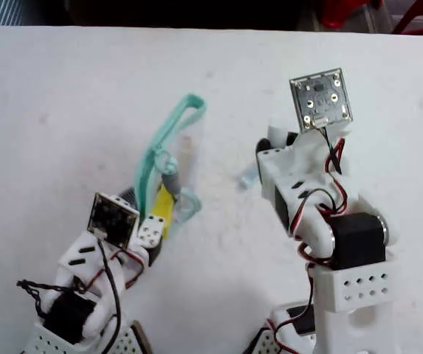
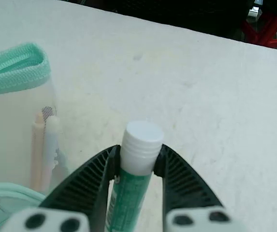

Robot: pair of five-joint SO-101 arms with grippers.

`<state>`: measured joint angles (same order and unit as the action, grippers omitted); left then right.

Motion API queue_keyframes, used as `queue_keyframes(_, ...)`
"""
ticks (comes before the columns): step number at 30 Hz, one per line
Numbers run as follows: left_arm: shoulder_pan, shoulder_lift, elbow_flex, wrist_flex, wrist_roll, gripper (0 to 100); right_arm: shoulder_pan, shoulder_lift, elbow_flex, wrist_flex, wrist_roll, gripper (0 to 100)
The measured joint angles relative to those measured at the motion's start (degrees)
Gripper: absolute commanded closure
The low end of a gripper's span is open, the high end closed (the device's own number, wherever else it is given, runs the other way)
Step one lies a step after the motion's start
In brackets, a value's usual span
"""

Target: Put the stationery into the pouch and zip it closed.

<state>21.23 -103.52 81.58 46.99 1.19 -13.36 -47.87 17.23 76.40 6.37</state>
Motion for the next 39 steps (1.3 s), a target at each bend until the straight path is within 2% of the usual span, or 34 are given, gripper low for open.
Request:
queue_keyframes(20,0.00,0.00,0.00,0.00,0.00,97,0.00,0.00,1.23,0.00,0.00,98.1)
queue_keyframes(26,0.00,0.00,0.00,0.00,0.00,97,-0.09,-2.20,0.35,-4.31,0.00,98.1)
queue_keyframes(29,0.35,0.00,0.00,0.00,0.00,97,-2.73,-5.10,-3.52,-6.95,0.00,97.9)
queue_keyframes(33,4.31,0.00,0.00,0.00,-0.53,98,-9.93,-8.44,-8.26,-12.75,0.00,98.1)
queue_keyframes(36,6.86,-0.70,1.32,0.00,-4.22,98,-16.00,-9.58,-8.97,-17.67,0.00,98.1)
queue_keyframes(39,7.82,-1.05,1.67,0.00,-7.12,98,-18.81,-8.70,-9.14,-20.04,0.00,98.1)
